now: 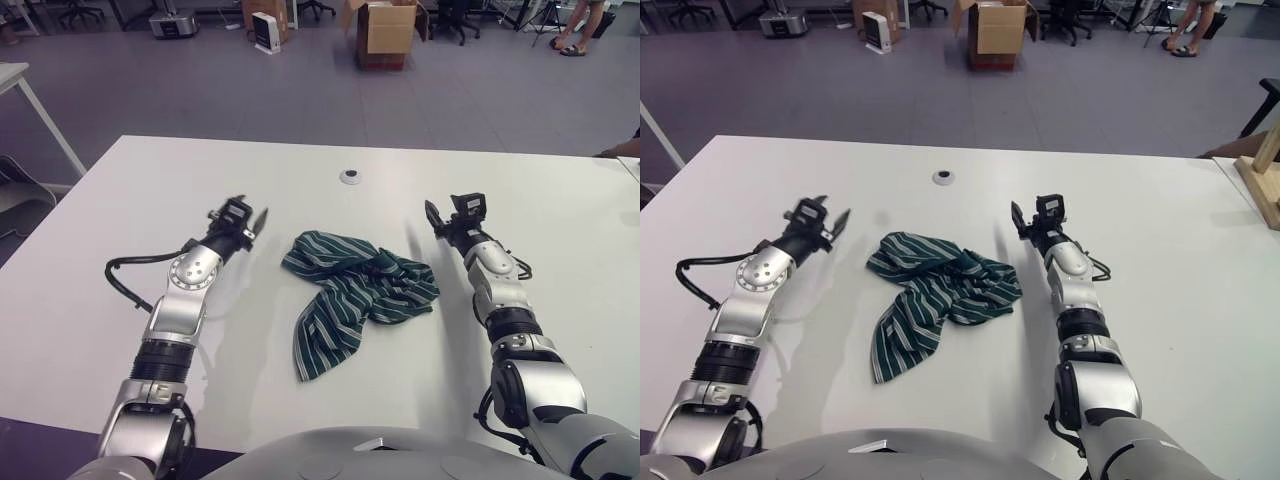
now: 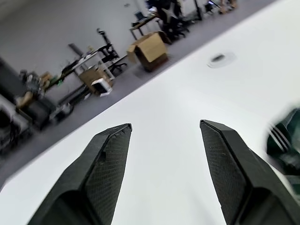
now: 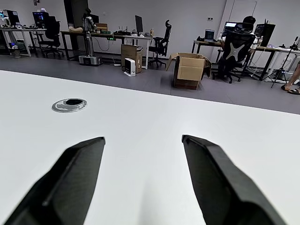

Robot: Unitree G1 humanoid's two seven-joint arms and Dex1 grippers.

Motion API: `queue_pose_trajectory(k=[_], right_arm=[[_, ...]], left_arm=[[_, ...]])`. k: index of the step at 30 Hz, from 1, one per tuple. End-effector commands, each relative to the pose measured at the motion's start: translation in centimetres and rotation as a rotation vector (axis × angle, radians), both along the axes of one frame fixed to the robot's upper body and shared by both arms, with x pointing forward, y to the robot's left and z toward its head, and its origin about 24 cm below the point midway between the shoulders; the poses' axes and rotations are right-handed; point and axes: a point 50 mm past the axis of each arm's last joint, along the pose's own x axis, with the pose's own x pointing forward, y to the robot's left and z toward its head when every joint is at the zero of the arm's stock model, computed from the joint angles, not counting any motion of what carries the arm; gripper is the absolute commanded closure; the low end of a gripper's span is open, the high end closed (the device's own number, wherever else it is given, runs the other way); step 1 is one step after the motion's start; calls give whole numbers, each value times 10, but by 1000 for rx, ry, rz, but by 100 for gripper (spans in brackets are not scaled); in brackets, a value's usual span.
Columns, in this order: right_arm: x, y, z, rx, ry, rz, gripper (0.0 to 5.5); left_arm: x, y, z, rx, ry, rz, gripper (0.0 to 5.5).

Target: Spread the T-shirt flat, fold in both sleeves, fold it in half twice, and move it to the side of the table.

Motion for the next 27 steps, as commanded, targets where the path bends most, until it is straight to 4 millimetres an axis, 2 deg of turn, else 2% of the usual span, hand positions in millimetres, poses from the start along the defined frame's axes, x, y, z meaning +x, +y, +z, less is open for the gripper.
queue_pose_trajectory(k=[1,4,19,22,25,27], right_arm=[[4,5,3,-5,-1,11,243],[5,6,3,-11,1,16,243],[6,9,2,-16,5,20,237],[5,8,2,-19,10,44,237],[-4,11,7,19,66,304,237],[-17,4,15,-6,132,516,237]], left_arm=[[-8,-16,-16,155,66,-174,282],[-8,-30,-16,160,70,-248,282],[1,-42,-14,193,51,-315,545],[0,-43,-14,194,51,-322,545],[-5,-38,-12,186,58,-329,545],[-14,-29,-12,173,85,-340,545]])
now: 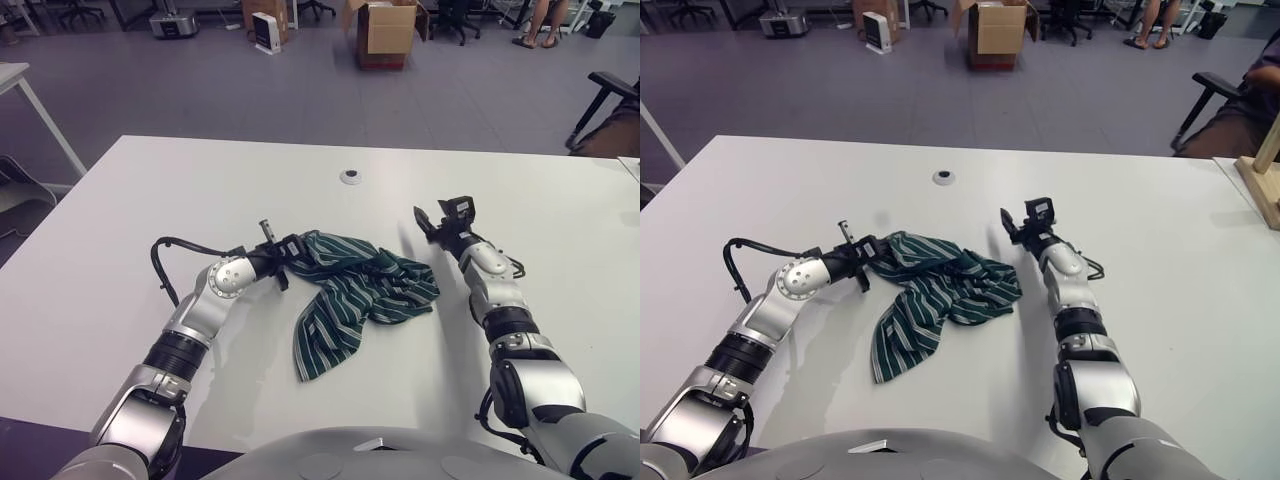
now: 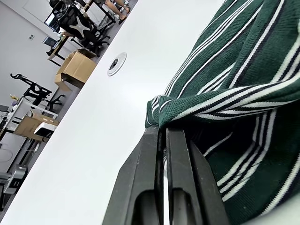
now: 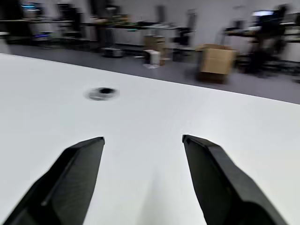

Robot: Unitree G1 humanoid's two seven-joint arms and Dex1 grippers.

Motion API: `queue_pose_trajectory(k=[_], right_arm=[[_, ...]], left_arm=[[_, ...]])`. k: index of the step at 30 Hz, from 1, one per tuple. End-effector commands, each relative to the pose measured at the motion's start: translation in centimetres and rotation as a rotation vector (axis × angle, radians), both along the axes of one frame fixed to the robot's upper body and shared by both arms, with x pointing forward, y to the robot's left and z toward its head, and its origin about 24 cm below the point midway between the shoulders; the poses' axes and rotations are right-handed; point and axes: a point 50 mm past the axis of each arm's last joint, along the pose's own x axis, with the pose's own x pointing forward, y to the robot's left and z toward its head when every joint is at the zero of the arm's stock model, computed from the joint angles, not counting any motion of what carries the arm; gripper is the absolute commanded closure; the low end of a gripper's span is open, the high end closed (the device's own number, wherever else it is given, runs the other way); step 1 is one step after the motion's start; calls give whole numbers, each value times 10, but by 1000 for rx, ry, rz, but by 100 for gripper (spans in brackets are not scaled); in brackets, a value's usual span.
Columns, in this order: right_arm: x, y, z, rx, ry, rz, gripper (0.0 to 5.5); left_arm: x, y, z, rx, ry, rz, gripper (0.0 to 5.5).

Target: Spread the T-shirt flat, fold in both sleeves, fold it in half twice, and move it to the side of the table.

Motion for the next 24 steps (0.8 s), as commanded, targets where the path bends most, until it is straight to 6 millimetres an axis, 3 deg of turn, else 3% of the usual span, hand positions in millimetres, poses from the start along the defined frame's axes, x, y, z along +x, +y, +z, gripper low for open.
queue_pose_trajectory(k=[1,4,7,13,24], right_arm=[[-20,-15,18,-51,93,343,237],[-32,-30,30,-74,176,472,237],[-37,-31,23,-93,261,499,237],[-44,-29,1,-129,383,481,353],[-43,-26,-12,-89,408,425,539]], left_arm=[[-14,17,4,10,37,-24,545],[-25,34,4,51,86,-23,545],[-29,39,4,59,106,-15,545],[-32,38,2,60,124,-13,550],[-31,34,3,51,125,-29,550]])
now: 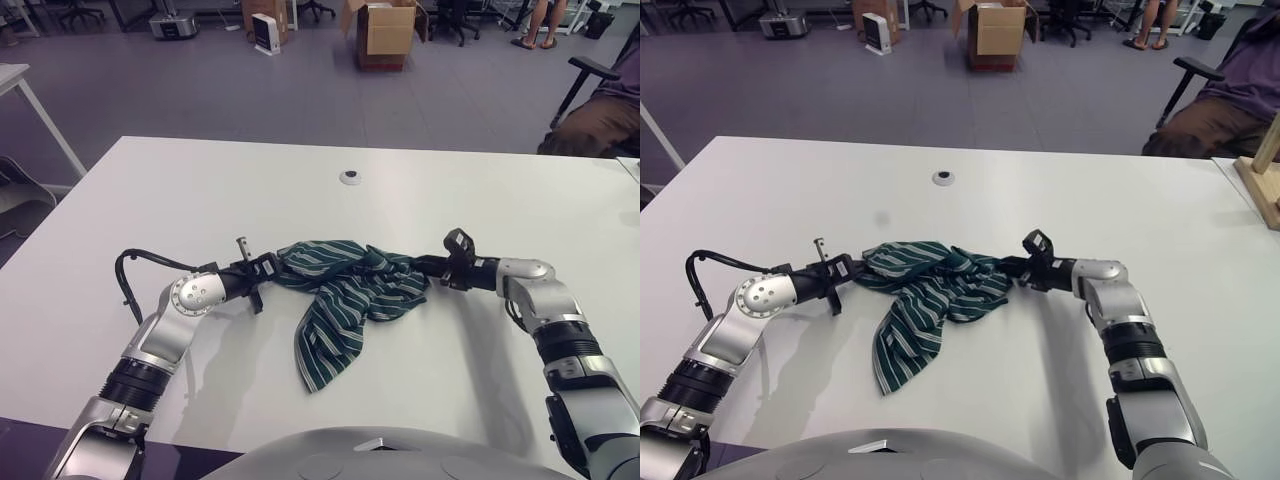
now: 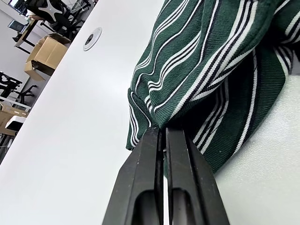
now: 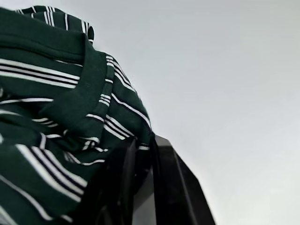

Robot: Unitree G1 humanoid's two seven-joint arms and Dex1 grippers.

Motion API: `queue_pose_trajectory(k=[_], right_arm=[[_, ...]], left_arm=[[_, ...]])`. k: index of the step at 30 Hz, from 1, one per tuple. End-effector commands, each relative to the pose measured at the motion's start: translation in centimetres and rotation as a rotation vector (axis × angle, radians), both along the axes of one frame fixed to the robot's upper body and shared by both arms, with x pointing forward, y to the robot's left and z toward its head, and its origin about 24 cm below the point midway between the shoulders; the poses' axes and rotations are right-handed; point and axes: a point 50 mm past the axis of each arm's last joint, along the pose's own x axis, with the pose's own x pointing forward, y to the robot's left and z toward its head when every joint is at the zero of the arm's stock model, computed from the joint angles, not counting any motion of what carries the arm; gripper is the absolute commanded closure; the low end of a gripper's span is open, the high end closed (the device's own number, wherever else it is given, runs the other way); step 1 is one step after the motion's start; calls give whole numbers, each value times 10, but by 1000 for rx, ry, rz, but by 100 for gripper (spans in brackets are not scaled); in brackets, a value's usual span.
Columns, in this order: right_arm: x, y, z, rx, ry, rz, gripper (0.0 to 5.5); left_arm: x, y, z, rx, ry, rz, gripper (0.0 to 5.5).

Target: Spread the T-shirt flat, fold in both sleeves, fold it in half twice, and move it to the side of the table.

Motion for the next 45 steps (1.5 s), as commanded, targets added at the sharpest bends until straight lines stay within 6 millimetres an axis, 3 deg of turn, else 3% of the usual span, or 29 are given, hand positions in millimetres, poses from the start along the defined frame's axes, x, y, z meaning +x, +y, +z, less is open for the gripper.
queue_pose_trajectory(k=[1,3,7,12,16,20,24,29,34,37,45], right_arm=[[4,-4,0,-8,-22,-43,548],[7,-4,10,40,-58,-42,548],[18,-10,51,149,-185,-50,548],[28,-19,111,298,-348,-53,548],[27,-17,157,425,-462,-20,548],[21,-11,191,526,-531,24,548],[14,-9,226,576,-608,68,548],[-3,-9,273,625,-720,174,548],[-16,-12,303,636,-810,213,548],[-23,-16,315,648,-845,234,548],[-29,-7,314,648,-814,261,548]], left_arm=[[0,-1,3,0,1,-8,550],[1,0,6,-36,-3,-2,550],[7,0,24,-205,-32,30,550],[14,6,71,-527,-108,56,550],[15,16,107,-697,-173,58,550],[14,23,141,-824,-229,30,550],[7,33,179,-896,-279,-49,550],[-9,37,216,-826,-326,-141,550],[-27,36,254,-826,-412,-228,550],[-35,38,266,-825,-429,-259,550],[-43,43,256,-781,-369,-247,550]])
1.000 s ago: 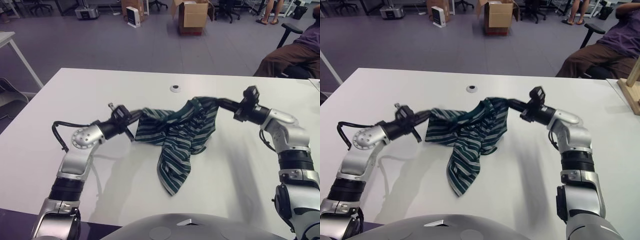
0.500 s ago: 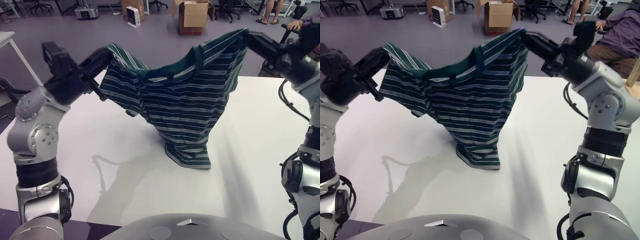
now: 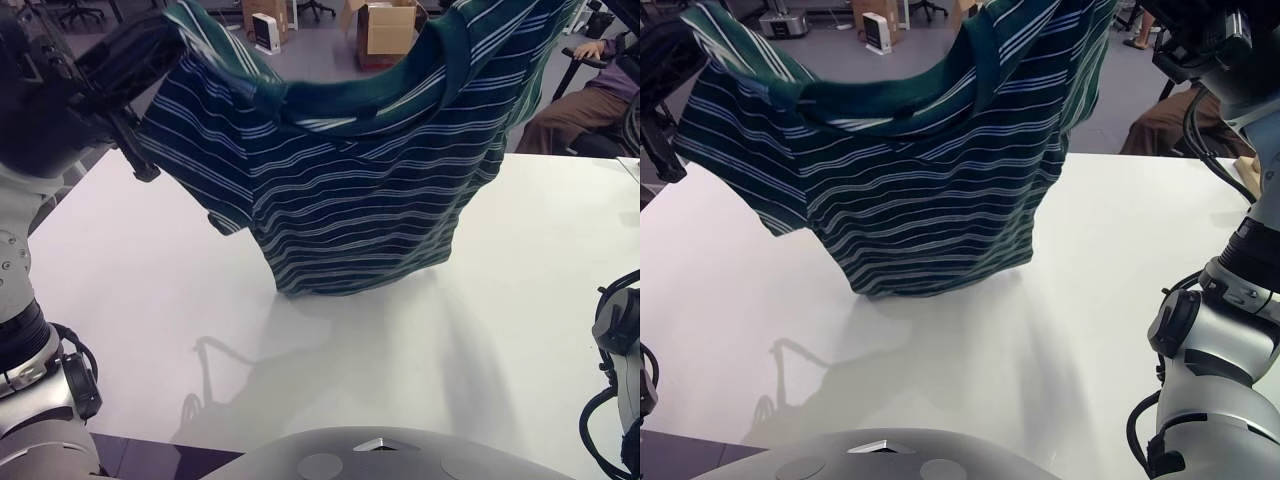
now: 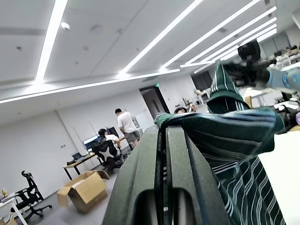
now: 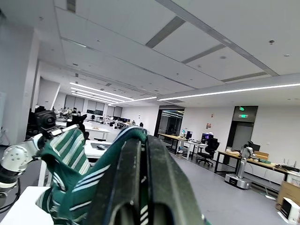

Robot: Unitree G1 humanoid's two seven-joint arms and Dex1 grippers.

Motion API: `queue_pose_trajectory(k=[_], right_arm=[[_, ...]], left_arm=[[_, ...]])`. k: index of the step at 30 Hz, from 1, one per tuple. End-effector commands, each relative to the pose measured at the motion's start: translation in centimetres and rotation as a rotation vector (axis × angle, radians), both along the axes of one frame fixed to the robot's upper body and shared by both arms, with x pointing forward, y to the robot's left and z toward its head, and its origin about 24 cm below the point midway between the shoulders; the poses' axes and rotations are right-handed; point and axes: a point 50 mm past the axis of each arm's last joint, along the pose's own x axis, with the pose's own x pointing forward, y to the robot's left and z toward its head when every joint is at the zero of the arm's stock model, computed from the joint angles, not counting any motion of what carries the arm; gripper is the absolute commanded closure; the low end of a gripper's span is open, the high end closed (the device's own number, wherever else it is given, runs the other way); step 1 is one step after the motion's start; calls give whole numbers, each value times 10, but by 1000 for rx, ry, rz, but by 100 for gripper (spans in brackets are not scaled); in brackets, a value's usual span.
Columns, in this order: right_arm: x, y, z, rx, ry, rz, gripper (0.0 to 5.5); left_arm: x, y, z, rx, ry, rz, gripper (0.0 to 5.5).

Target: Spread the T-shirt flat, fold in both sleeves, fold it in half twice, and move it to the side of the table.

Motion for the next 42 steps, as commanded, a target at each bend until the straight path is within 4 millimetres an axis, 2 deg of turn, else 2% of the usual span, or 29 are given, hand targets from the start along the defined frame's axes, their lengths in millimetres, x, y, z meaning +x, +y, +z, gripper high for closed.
queue_pose_trajectory(k=[1,7,12,15,18,21,24,27,30,35,42], right_arm=[[-6,5,7,-1,-2,15,548],[-21,2,26,46,-69,72,548],[-37,2,30,58,-108,127,548],[-44,0,27,69,-109,143,548],[-42,-3,18,57,-79,132,548],[-24,-4,-5,14,8,63,548],[-8,-1,-32,-53,91,8,548],[4,4,-58,-113,163,-24,548],[10,5,-72,-134,201,-52,548],[23,10,-95,-181,265,-117,548],[46,11,-139,-281,378,-278,548]], left_arm=[[-8,4,4,13,-3,-1,550],[-31,3,28,-21,-83,-80,550],[-53,10,52,-58,-154,-127,550],[-58,6,49,5,-139,-123,550],[-61,0,42,39,-108,-163,550],[-52,0,25,99,-33,-129,550],[-35,5,-1,148,78,-60,550],[-21,0,-29,181,173,-57,550],[-10,-4,-52,202,238,-41,550],[8,0,-76,199,296,30,550],[38,-3,-115,192,401,89,550]])
